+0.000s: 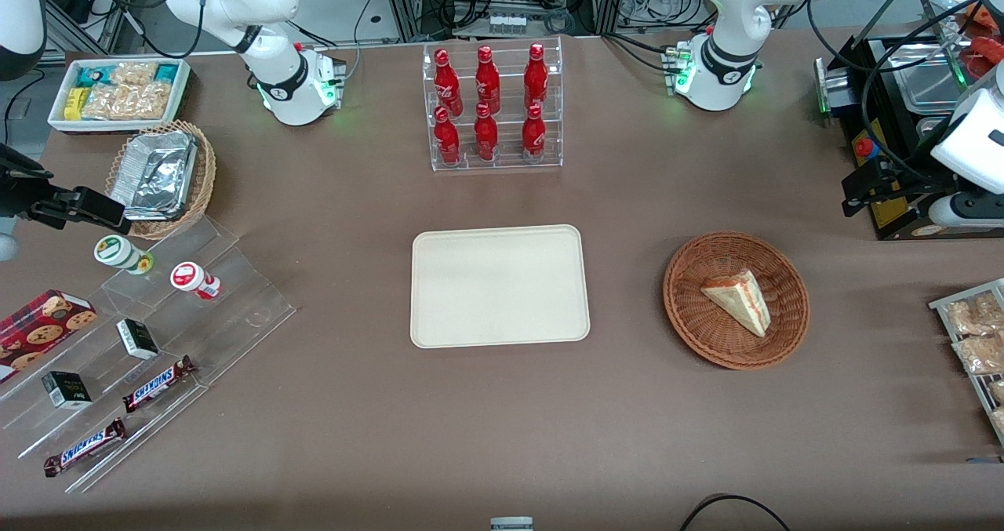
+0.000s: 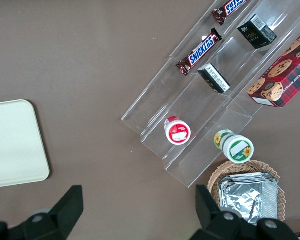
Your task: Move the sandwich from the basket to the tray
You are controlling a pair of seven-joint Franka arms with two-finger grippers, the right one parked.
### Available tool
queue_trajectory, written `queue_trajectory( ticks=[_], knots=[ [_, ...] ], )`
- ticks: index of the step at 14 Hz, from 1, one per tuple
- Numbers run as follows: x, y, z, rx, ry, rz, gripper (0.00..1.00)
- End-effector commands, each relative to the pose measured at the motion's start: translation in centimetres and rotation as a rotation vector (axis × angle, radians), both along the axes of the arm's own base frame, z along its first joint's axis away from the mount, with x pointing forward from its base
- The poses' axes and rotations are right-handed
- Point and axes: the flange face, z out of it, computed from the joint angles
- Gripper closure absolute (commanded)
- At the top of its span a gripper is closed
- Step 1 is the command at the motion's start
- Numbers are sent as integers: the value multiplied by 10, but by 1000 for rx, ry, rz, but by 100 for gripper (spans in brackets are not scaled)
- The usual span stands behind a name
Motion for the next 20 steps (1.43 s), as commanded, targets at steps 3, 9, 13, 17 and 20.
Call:
queue_trajectory(
  ticks=[3,9,13,17,20],
  knots=[
    [3,7,-9,17,61,17,0],
    [17,5,-84,25,101,175,0],
    [17,4,-148,21,82,285,0],
    [11,2,-206,3,30,432,0],
    [1,-3,-248,-23,-32,543,0]
  ],
)
